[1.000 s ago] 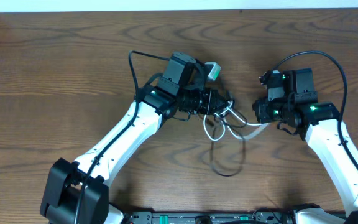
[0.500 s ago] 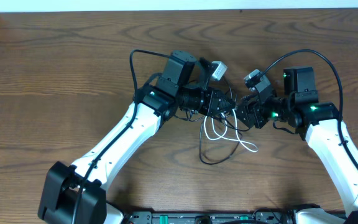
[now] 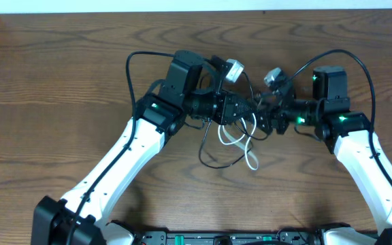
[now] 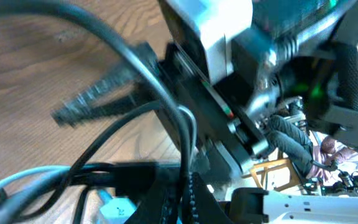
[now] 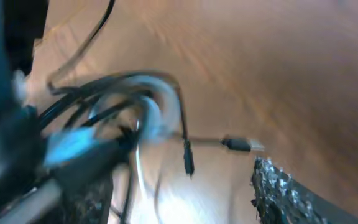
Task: Untangle cables
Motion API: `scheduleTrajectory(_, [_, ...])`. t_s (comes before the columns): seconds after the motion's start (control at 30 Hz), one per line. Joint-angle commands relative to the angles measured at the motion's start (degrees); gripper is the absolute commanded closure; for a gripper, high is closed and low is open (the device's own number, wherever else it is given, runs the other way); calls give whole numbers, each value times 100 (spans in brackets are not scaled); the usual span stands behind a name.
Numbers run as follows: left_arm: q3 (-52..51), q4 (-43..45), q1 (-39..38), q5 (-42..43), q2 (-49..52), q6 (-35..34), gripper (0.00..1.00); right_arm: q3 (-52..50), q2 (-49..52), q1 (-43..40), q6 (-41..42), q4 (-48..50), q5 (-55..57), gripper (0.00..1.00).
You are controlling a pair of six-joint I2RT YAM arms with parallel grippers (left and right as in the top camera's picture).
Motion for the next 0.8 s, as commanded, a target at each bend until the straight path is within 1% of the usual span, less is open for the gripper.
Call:
scheduleTrajectory(0.0, [24, -94, -79, 273, -83, 214, 93, 103, -39, 35, 643, 452, -503, 47])
scheduleTrajectory(0.03, [24, -98, -26, 214, -122, 227, 93, 103, -39, 35, 658, 542, -503, 78])
scheduleTrajectory(0.07, [24, -136, 37, 74, -164, 229, 93, 103, -39, 33, 656, 595, -492, 99])
scheduleTrajectory(0.13, [24, -354, 192, -439, -269, 363, 93, 103, -39, 13, 662, 570, -393, 99])
scheduleTrajectory(0.17, [24, -535, 273, -863, -317, 468, 93, 103, -39, -2, 717, 501, -219, 99])
scheduleTrajectory(0.23, [22, -1034, 420, -2251, -393, 540, 93, 103, -39, -15, 984, 256, 461, 99])
scheduleTrajectory(0.3, [24, -1530, 496, -3746, -413, 481, 93, 103, -39, -13, 1419, -155, 1596, 99])
scheduleTrajectory(0.37, [22, -2046, 520, -5184, -407, 57, 93, 103, -39, -13, 2079, -706, 3115, 99])
scheduleTrajectory(0.4, [22, -2271, 518, -5678, -404, -229, 92, 103, -39, -13, 2398, -942, 3700, 99])
scheduleTrajectory(0.43, [22, -2457, 518, -5976, -404, -461, 93, 103, -39, -13, 2612, -1119, 4089, 99])
scheduleTrajectory(0.47, [22, -2575, 518, -6028, -404, -562, 92, 103, -39, -13, 2651, -1228, 4245, 99])
scheduleTrajectory(0.53, [22, -2625, 518, -5670, -404, -525, 93, 103, -39, -13, 2573, -1311, 4138, 99])
scheduleTrajectory(0.57, [22, -2583, 518, -5200, -407, -332, 93, 103, -39, -7, 2476, -1327, 3967, 98])
scheduleTrajectory(0.67, [22, -2308, 518, -2769, -409, 1040, 92, 103, -39, -2, 2138, -1325, 3493, 96])
scheduleTrajectory(0.7, [22, -2260, 518, -2271, -409, 1346, 93, 103, -39, -2, 2072, -1322, 3416, 96])
scheduleTrajectory(0.73, [22, -2225, 518, -2127, -411, 1429, 93, 103, -39, -2, 2063, -1325, 3416, 95])
scheduleTrajectory(0.77, [22, -2203, 520, -2299, -411, 1425, 93, 103, -39, -4, 2063, -1327, 3418, 94])
